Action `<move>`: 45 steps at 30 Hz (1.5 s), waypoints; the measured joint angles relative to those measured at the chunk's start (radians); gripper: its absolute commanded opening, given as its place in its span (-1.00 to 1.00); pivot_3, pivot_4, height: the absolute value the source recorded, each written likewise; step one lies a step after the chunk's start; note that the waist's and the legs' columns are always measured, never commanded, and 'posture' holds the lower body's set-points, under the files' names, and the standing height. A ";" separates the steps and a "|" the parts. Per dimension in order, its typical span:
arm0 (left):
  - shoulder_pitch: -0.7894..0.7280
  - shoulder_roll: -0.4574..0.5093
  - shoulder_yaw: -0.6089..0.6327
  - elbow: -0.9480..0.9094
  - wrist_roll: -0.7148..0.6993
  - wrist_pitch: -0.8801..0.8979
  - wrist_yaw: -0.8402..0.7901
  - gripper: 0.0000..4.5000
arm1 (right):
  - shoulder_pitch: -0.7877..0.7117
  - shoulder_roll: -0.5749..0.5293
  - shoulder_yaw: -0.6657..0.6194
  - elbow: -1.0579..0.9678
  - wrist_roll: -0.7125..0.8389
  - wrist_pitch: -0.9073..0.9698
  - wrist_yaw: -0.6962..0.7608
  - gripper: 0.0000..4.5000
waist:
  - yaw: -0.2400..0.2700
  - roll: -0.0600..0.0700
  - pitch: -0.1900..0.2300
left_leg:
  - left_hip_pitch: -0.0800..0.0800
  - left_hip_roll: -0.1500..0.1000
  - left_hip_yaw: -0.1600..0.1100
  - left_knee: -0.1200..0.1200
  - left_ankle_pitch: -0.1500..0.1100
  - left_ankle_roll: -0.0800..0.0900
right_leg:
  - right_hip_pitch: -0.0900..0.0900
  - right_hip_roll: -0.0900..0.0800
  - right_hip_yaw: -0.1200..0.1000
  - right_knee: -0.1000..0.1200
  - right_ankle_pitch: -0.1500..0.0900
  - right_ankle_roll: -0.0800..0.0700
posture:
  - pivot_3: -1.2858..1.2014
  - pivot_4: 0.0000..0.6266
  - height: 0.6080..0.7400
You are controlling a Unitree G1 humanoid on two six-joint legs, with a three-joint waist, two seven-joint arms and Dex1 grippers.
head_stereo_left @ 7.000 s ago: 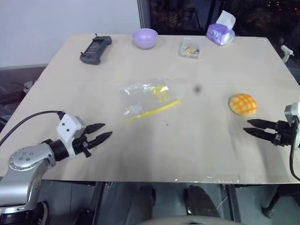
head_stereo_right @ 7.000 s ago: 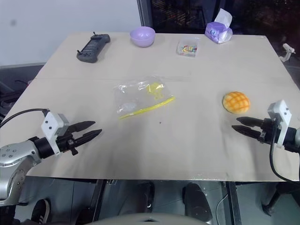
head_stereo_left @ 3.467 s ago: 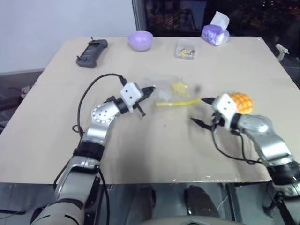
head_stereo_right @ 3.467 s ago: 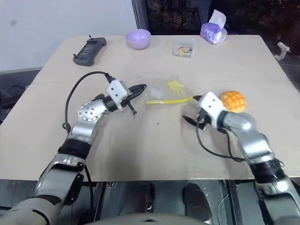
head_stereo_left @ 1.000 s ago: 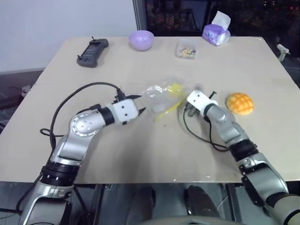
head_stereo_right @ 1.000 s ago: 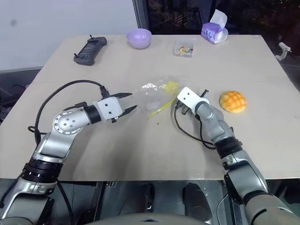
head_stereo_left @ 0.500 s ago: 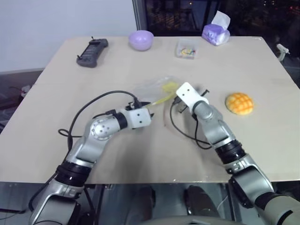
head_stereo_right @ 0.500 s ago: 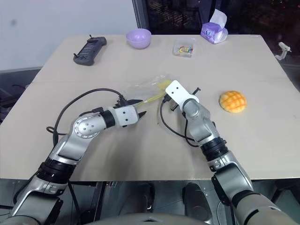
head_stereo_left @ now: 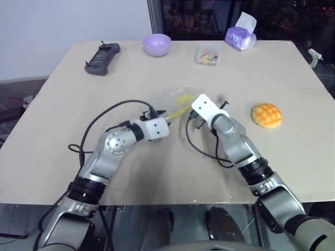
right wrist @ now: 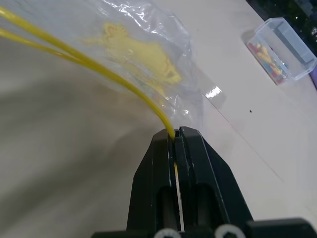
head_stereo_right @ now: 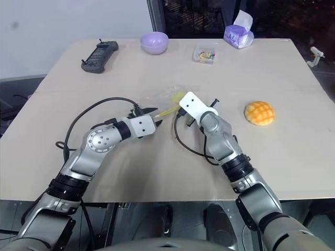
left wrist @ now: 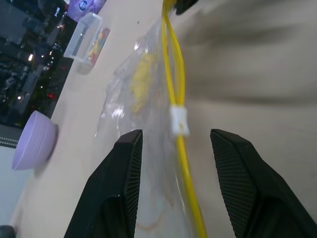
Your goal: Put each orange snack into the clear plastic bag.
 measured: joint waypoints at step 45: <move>-0.009 0.013 0.004 0.007 -0.007 -0.035 0.000 -1.00 | 0.086 0.083 -0.150 -0.270 0.467 0.087 0.264 -0.99 | 0.004 0.000 0.000 | 0.000 0.000 -0.001 0.000 0.000 0.000 | 0.000 0.000 -0.001 0.000 0.000 0.000 | 0.03 -0.52 1.00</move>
